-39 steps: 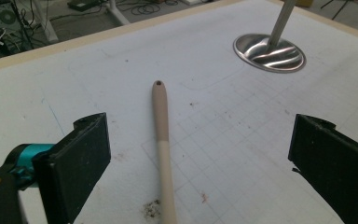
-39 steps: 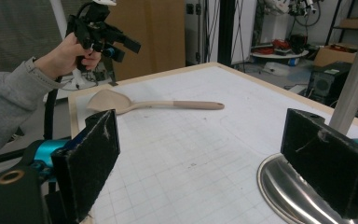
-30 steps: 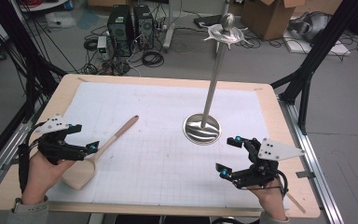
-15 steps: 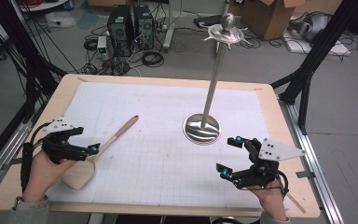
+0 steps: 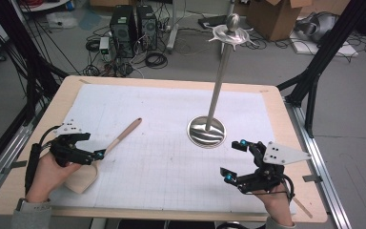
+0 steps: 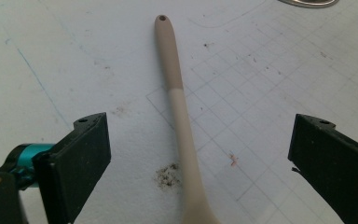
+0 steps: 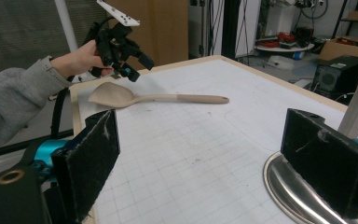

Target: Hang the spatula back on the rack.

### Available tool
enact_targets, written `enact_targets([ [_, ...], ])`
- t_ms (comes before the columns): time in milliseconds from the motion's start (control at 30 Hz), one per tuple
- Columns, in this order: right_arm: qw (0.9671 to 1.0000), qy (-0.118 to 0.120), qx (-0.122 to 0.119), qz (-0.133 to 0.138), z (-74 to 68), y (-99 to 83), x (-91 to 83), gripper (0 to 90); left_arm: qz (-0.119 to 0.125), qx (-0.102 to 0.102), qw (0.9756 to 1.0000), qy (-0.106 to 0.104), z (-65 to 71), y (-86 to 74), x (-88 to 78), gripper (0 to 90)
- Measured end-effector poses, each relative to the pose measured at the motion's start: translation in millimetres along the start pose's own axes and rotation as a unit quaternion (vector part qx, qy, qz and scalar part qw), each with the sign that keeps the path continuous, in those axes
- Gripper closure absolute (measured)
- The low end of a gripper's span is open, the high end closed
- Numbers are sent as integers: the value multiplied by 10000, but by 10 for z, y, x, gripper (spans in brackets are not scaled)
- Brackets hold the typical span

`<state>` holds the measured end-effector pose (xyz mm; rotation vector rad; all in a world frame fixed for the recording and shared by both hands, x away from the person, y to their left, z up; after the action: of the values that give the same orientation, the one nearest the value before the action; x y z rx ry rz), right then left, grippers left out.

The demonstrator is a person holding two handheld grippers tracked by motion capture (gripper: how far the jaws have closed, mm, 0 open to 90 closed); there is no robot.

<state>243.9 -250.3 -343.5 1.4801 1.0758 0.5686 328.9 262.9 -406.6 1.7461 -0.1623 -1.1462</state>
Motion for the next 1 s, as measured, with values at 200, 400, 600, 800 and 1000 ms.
enact_targets([
  [200,10000,-27,3,-15,7,-15,-17,108,-213,53,9997,-122,31,29,183,77],
  [400,10000,-59,36,-13,-7,-19,-63,108,-364,4,9993,-71,19,16,252,84],
  [600,9999,-95,27,-18,4,-35,-83,107,-538,-27,9985,-55,-12,-23,299,111],
  [800,9999,-114,17,-27,-1,-38,-98,107,-804,-110,9967,-73,-30,-73,382,136],
  [1000,9999,-122,57,-33,14,-49,-99,108,-815,-22,9966,-152,-20,-46,386,174],
])
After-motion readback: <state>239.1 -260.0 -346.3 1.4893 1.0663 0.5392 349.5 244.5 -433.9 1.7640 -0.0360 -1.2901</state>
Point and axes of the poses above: each handheld gripper's, and its own axes: x roughly forward along the jaws, y roughly out of its top, z roughly to its right, the point moved 2 cm from there along x, roughly forward along the jaws, and after that the axes turned 10 degrees about x, right-handed, at the moved point
